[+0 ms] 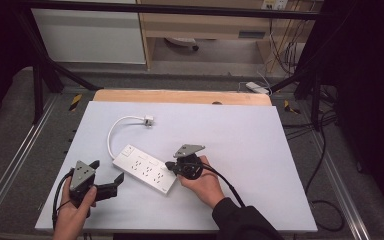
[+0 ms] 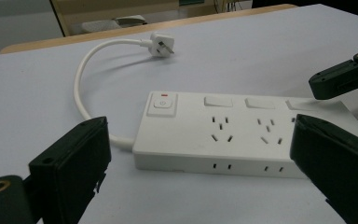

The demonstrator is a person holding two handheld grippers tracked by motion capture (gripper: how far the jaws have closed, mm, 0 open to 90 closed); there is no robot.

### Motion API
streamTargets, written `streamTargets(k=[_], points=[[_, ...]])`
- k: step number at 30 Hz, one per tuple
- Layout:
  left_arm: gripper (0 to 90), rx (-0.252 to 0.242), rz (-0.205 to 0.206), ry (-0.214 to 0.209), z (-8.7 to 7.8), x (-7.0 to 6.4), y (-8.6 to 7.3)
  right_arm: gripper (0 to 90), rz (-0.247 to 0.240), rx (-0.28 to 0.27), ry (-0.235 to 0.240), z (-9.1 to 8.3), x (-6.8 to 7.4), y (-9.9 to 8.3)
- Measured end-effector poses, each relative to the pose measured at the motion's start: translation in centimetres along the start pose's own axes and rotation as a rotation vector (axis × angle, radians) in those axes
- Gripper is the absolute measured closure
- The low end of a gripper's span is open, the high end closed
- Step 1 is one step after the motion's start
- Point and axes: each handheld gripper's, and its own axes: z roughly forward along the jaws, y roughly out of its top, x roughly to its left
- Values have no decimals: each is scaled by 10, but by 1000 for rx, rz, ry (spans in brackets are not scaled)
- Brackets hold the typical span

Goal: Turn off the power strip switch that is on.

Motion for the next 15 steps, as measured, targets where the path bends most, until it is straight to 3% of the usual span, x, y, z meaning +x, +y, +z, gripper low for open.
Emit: streamTargets(k=[15], points=[[49, 3, 6, 1, 0, 0, 0, 900, 21, -26, 6, 0, 1, 2]])
